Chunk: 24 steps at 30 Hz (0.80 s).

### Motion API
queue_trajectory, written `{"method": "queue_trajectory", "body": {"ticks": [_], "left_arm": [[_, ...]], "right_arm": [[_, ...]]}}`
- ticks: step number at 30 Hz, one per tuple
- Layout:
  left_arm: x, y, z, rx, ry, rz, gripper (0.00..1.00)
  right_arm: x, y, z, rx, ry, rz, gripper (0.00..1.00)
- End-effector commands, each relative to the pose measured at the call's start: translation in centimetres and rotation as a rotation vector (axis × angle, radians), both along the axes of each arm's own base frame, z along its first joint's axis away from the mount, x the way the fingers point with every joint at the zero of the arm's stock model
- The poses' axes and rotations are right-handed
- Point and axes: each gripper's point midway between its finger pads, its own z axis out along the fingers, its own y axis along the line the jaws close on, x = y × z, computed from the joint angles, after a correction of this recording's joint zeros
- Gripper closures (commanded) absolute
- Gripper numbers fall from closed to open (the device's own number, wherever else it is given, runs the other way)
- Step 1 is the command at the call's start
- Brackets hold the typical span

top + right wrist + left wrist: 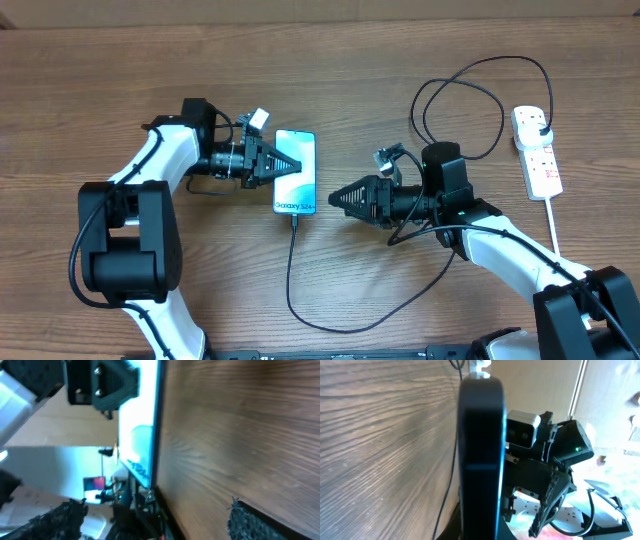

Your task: Plug charger to phone and switch on socket

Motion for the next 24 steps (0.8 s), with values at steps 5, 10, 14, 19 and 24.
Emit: {"method": "queue_trajectory", "body": {"ticks": [5,10,14,19,24], "left_arm": [[-0.2,-1.1,2.3,-0.094,-0.023,-0.017,0.96],[-0.5,-1.6,2.4,-0.096,-0.022,-0.032,0.96],[-1.2,-2.8,2.5,-0.104,-0.02,-0.068,0.96],[-2.0,-4.1,2.8,-0.122,-0.018,-0.105,0.93],[-2.3,-4.6,2.8,-0.123,-0.019,-0.123,0.94]], "right_arm": [[-1.0,0.3,1.0,0.051,-0.032,0.073,0.22],[-1.0,0.3,1.0,0.051,-0.032,0.073,0.22],[-1.2,0.4,1.3,0.066,-0.035,0.091,0.28],[-1.5,0.6,1.8,0.087,-0.052,0.116,0.47],[-1.9,1.6,1.3,0.056,-0.06,0.116,0.64]]}}
